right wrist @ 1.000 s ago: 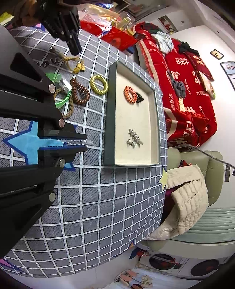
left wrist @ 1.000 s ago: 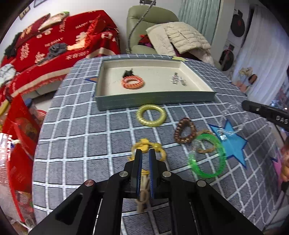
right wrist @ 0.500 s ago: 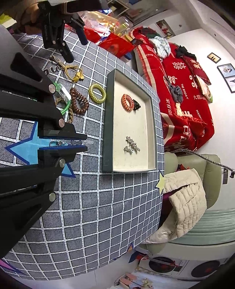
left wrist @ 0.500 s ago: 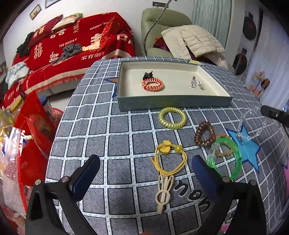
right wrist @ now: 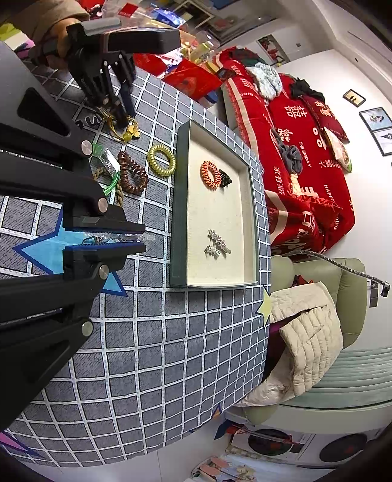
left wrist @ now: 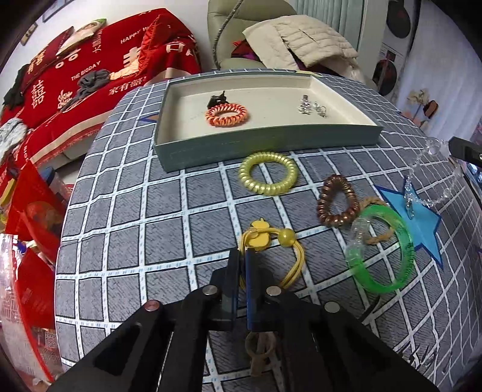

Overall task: Organize jewelry
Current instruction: 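Carry the cord tie in the left tool while the right tool carries the crystal bracelet to the tray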

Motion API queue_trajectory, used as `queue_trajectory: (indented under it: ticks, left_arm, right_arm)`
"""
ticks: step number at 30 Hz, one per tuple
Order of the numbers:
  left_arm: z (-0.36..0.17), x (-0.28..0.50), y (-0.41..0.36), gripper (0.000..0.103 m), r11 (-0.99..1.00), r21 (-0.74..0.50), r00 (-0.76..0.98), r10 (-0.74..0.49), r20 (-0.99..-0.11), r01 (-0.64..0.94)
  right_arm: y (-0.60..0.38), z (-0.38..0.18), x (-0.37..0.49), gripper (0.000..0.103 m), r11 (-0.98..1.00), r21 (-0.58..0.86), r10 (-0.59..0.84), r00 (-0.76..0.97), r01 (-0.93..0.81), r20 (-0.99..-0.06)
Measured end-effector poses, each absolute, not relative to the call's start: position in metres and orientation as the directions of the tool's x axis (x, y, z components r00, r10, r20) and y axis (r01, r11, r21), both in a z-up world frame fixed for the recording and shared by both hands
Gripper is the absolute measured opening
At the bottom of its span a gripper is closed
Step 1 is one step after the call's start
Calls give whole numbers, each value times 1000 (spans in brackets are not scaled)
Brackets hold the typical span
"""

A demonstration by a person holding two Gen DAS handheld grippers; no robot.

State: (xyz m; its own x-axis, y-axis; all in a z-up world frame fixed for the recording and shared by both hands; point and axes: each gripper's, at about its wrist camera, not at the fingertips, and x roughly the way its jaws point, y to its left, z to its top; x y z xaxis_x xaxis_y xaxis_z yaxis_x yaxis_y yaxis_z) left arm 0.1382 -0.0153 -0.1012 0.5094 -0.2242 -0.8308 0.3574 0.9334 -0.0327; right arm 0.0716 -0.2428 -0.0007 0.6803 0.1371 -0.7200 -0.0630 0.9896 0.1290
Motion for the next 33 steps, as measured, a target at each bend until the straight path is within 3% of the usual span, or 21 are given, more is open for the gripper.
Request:
queue_trajectory:
  ticks: [3, 19, 33]
  left_arm:
    - [-97, 138, -11, 24, 933, -99, 499, -273, -822, 347]
    - [-16, 174, -16, 24, 918, -130, 619, -351, -702, 374]
    - [-18, 215, -20, 24, 927, -110, 612, -322, -723, 358]
  right_arm:
    - [-244, 3, 73, 6, 988, 138, 146, 683, -66, -716]
    - [-235, 36, 125, 6, 978, 174, 204, 700, -115, -684]
    - [-221, 38, 171, 6, 967, 204, 254, 683, -155, -685]
